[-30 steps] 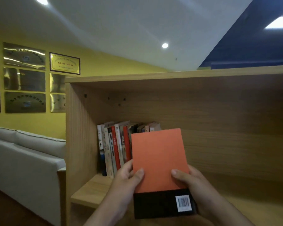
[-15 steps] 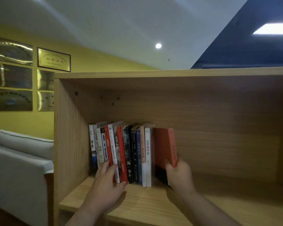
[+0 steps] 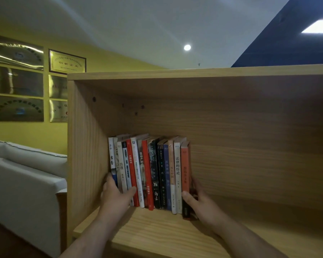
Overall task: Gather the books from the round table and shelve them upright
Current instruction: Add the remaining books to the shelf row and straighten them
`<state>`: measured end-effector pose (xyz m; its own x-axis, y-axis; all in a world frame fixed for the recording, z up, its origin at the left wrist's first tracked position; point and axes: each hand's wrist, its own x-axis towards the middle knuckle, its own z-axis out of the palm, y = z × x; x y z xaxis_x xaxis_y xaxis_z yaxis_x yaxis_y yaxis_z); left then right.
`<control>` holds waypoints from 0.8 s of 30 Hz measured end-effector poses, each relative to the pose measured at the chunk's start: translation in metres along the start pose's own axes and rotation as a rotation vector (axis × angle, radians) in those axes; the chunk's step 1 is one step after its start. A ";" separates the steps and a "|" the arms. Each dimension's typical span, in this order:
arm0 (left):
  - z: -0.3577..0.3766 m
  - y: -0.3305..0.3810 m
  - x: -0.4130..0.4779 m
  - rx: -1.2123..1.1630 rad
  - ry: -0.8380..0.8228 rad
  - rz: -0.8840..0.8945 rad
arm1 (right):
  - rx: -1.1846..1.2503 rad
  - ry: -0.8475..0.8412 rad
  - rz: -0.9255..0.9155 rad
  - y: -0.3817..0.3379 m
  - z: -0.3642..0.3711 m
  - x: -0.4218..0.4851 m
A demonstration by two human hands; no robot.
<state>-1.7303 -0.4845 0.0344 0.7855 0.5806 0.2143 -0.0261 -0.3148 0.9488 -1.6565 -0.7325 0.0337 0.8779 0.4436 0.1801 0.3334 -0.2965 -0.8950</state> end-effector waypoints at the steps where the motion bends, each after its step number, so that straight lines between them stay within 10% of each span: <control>1: 0.001 -0.006 0.009 -0.012 0.011 -0.002 | -0.013 0.006 -0.008 0.000 0.001 0.002; 24: 0.014 -0.024 0.047 -0.018 0.000 0.055 | -0.219 0.072 -0.082 0.025 0.012 0.043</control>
<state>-1.6844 -0.4604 0.0187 0.7828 0.5623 0.2666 -0.0806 -0.3332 0.9394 -1.6150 -0.7106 0.0139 0.8642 0.4150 0.2844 0.4646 -0.4414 -0.7677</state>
